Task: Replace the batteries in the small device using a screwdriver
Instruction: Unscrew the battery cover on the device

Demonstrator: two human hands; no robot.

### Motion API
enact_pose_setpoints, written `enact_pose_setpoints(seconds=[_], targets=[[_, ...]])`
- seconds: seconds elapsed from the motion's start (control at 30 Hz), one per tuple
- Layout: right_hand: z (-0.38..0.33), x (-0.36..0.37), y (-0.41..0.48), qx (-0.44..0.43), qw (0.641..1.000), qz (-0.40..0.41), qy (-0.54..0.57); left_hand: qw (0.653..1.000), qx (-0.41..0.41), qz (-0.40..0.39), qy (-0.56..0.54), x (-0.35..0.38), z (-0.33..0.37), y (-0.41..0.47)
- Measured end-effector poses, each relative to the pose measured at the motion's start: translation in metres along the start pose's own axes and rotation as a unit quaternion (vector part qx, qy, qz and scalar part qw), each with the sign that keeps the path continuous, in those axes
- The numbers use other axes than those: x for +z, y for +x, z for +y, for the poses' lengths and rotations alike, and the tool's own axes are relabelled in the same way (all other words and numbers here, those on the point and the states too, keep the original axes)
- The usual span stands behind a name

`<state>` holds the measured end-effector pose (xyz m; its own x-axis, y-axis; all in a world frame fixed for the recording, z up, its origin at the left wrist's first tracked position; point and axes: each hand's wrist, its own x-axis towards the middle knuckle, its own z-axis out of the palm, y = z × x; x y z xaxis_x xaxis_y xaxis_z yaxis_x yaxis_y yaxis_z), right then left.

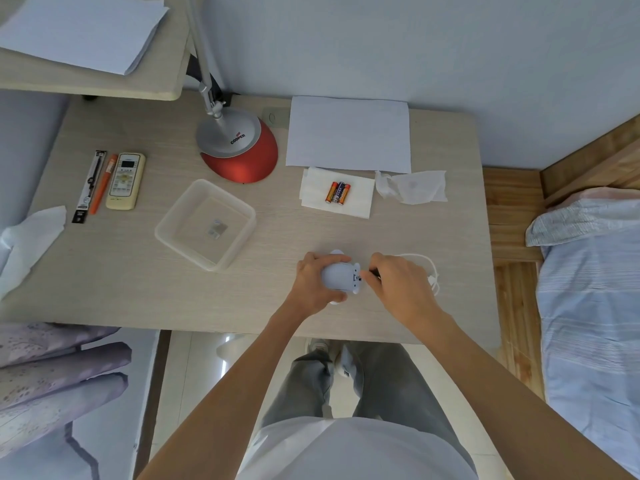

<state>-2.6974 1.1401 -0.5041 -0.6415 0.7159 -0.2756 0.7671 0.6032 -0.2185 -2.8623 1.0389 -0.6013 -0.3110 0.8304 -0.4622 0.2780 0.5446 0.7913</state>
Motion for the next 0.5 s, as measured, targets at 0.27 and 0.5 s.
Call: enact_pose_setpoints(seconds=[0.27,0.5], targets=[[0.005,0.004,-0.005,-0.022,0.998,-0.031,0.040,1.000,0.001,-0.002,0.009,-0.002,0.000,0.000],[0.007,0.012,-0.004,0.013,1.000,-0.011,0.016,1.000,0.005,-0.001,0.009,-0.002,0.001,-0.001]])
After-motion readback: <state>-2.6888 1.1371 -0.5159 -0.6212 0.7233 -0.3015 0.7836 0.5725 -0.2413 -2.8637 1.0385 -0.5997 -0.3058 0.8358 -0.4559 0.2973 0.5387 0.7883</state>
